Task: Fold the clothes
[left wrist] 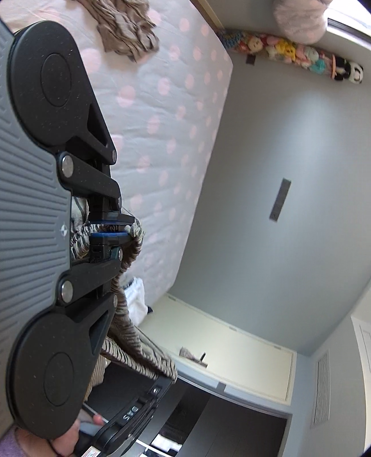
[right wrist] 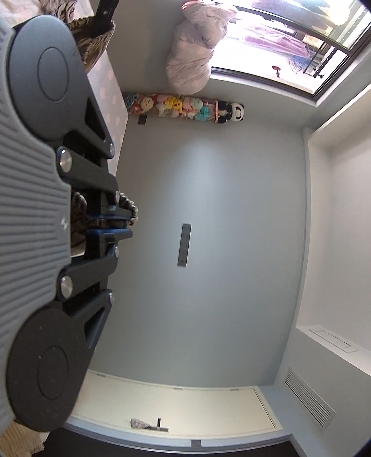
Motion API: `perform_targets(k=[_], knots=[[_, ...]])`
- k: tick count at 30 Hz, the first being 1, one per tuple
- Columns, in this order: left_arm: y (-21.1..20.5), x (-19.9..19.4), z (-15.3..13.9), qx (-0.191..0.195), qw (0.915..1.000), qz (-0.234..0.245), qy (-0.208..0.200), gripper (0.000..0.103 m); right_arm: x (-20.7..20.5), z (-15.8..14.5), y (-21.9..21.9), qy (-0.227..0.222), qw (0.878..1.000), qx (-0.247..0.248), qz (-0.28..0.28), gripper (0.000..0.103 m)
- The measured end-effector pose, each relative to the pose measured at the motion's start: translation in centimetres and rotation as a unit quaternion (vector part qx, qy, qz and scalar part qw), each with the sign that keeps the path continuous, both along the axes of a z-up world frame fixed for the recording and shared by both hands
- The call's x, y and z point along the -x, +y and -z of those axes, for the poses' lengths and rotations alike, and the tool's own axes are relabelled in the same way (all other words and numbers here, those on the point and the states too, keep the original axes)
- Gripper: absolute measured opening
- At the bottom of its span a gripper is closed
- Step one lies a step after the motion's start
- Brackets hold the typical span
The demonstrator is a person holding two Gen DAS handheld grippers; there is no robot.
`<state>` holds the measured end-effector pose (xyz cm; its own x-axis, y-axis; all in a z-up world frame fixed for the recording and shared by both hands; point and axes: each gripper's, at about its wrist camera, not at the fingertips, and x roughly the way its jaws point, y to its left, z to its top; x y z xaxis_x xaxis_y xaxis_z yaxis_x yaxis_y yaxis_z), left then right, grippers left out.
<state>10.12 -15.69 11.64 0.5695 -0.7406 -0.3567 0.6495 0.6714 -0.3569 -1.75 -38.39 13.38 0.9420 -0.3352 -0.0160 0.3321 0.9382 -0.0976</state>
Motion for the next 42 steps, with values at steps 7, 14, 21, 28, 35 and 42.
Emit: perform_targets(k=[7,14,21,28,35,42], knots=[[-3.1,-6.7,-2.8,-0.048,0.9986,0.002,0.021,0.003,-6.4,-2.7,-5.2,0.071,0.995,-0.073,-0.013,0.007],[-6.6,-14.2,-4.2,-0.098,0.9944,-0.032,0.025,0.003,-14.7,-2.6,-10.7,0.128,0.982,-0.137,-0.008,0.007],[-9.6,-18.8,-10.2,-0.084,0.9924,-0.077,-0.046,0.003,-18.3,-7.3,-12.3,0.084,0.991,-0.108,-0.01,0.007],[-10.0,-17.0,-14.6,-0.06,0.985,-0.09,-0.134,0.003,-21.2,-12.4,-13.5,0.033,0.996,-0.077,-0.016,0.008],[-10.0,-16.4,-4.4,-0.145,0.9832,-0.092,-0.062,0.003,-21.6,-6.1,-13.0,0.137,0.987,-0.072,-0.034,0.008],[-7.1,-14.9,13.3,-0.214,0.9675,-0.09,0.101,0.003,-19.9,9.5,-11.3,0.264,0.956,-0.114,-0.059,0.008]])
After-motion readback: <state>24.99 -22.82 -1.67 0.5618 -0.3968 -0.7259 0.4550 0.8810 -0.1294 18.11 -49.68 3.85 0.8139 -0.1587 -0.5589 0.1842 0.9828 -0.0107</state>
